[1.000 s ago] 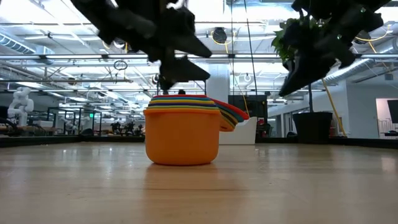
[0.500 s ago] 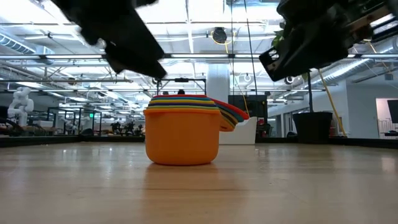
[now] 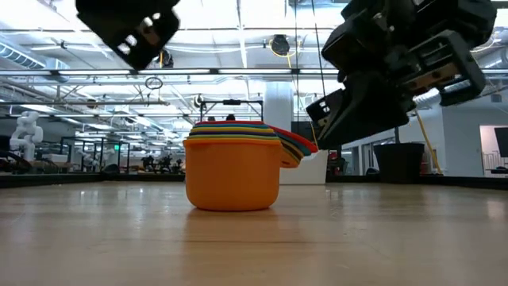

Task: Nest measuring cups in basket
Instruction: Stack the stacked measuring cups into the stacked measuring cups

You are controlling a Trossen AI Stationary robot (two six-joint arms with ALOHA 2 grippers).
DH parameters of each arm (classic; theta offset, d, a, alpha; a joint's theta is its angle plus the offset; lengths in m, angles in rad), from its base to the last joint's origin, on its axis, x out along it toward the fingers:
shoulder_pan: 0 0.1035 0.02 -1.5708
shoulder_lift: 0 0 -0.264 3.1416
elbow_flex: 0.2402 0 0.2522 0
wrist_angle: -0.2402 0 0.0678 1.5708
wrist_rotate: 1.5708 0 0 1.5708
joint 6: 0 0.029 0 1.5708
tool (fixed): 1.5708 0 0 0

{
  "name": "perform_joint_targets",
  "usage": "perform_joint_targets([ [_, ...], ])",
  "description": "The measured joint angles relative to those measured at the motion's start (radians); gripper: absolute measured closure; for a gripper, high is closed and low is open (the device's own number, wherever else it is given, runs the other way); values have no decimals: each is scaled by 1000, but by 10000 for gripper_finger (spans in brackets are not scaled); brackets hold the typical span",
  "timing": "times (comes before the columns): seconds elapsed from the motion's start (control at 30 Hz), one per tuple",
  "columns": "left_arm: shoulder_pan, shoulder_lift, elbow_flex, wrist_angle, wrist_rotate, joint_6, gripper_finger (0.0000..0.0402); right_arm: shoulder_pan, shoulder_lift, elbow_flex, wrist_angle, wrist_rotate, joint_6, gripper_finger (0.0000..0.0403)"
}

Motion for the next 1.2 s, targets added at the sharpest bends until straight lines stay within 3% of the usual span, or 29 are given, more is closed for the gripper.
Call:
perform_joint_targets([
  [0.17,12,117,-2,143,9,33,195,-5,38,11,7,60,3,390],
  [0.4,57,185,-2,190,-32,-30,195,-26,51,11,22,104,23,390],
  [0.73,91,187,-2,127,-74,-47,195,-46,51,11,26,103,18,390],
  [0.97,118,186,-1,-47,-74,-71,195,-51,51,11,-5,104,2,390],
  [1.2,157,186,-1,-110,-115,-43,195,-75,50,11,2,106,-6,390],
])
